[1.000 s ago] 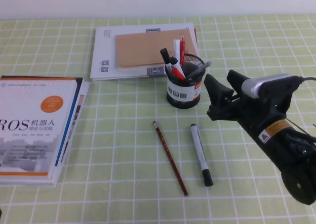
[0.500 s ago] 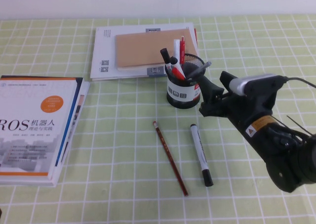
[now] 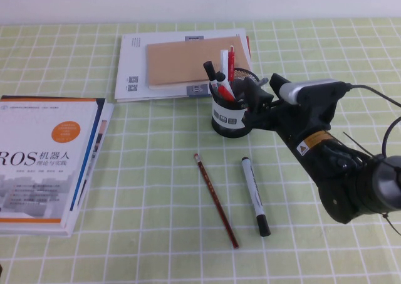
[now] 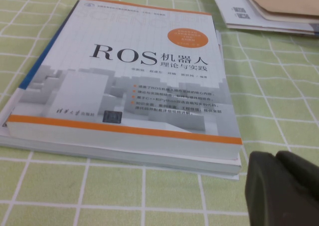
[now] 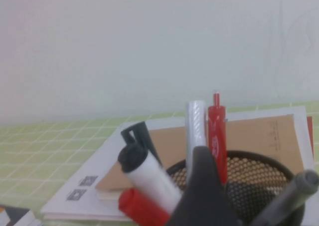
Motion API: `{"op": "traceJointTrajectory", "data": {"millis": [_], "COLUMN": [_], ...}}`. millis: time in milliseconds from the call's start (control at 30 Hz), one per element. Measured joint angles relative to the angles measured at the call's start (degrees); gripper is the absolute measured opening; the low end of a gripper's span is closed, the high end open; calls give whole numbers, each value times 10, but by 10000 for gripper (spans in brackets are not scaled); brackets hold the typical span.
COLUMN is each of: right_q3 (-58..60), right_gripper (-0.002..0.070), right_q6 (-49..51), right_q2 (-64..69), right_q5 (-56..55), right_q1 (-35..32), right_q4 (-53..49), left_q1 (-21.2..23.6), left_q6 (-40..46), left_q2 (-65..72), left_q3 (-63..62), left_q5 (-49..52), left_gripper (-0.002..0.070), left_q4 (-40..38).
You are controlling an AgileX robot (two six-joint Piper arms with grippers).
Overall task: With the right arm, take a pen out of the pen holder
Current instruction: 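Take a marker out of the pen holder and lay it on the table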
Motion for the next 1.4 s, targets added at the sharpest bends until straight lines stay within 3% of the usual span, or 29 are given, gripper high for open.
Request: {"op": "traceJointTrajectory", "data": {"millis": [833, 1167, 1400], "right_q3": [-38, -43, -43], "right_gripper": [417, 283, 267], "right_q6": [4, 4, 4], "right_q2": [37, 38, 38], "right_q5": [0, 0, 0], "right_q1": [-1, -1, -1], "right_q4": [53, 29, 23], "left_q1": [0, 0, 0], "left_q6": [0, 0, 0], "left_q2": [0, 0, 0], "left_q3": [0, 0, 0], "left_q5": [0, 0, 0], "left_gripper": [-8, -8, -8], "left_q4": [0, 0, 0]}}
